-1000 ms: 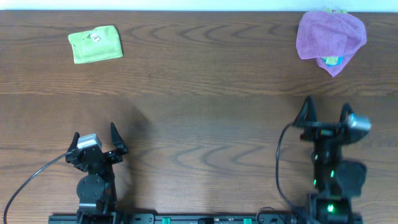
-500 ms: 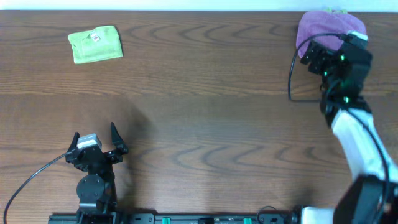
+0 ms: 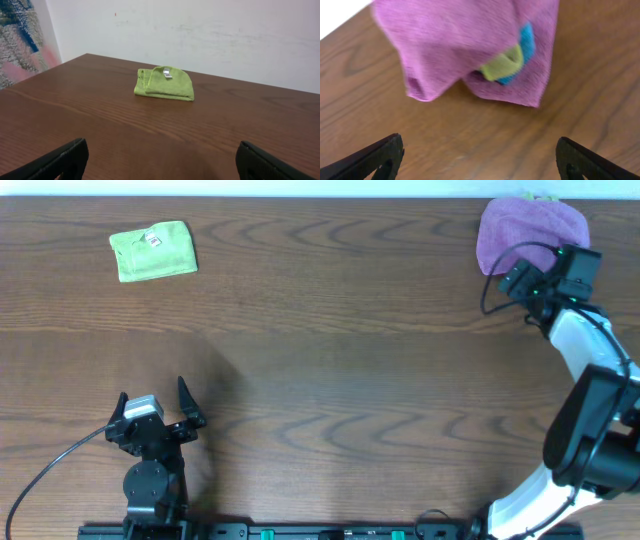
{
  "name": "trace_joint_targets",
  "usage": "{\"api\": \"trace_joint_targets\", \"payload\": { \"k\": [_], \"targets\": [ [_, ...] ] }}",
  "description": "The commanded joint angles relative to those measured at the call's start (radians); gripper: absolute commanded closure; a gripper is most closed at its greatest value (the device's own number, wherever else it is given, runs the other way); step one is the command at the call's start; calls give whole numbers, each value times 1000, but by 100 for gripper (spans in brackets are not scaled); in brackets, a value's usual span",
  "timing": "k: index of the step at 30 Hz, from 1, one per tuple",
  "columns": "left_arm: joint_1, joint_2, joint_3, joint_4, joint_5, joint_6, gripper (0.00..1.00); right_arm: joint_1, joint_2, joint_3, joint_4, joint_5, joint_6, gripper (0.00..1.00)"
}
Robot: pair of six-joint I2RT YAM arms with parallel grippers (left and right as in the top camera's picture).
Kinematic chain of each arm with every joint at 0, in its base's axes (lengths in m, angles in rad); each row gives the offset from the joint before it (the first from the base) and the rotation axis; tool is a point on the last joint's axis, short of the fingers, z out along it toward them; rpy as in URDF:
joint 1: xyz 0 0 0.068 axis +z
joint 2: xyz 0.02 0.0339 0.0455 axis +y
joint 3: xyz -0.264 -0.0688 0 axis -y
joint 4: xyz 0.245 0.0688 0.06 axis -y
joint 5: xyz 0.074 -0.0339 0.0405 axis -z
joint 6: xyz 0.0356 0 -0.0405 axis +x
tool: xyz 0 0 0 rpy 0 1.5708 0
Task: Fold the cloth
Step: 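Reach the right gripper to the pink cloth on the pile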
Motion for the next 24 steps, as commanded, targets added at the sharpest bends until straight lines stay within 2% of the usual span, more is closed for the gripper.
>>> {"api": "trace_joint_targets", "payload": {
  "k": [1, 7, 15, 24],
  "targets": [
    [4, -7, -35, -16, -12, 14, 4, -63, 35, 18, 0, -95, 72, 4],
    [4, -7, -35, -16, -12, 14, 4, -135, 71, 19, 54, -255, 86, 4],
    [4, -7, -35, -16, -12, 14, 5, -142, 97, 19, 217, -451, 142, 8],
    [4, -7, -35, -16, -12, 14, 5, -141, 166, 20, 258, -460, 191, 11]
  ]
}}
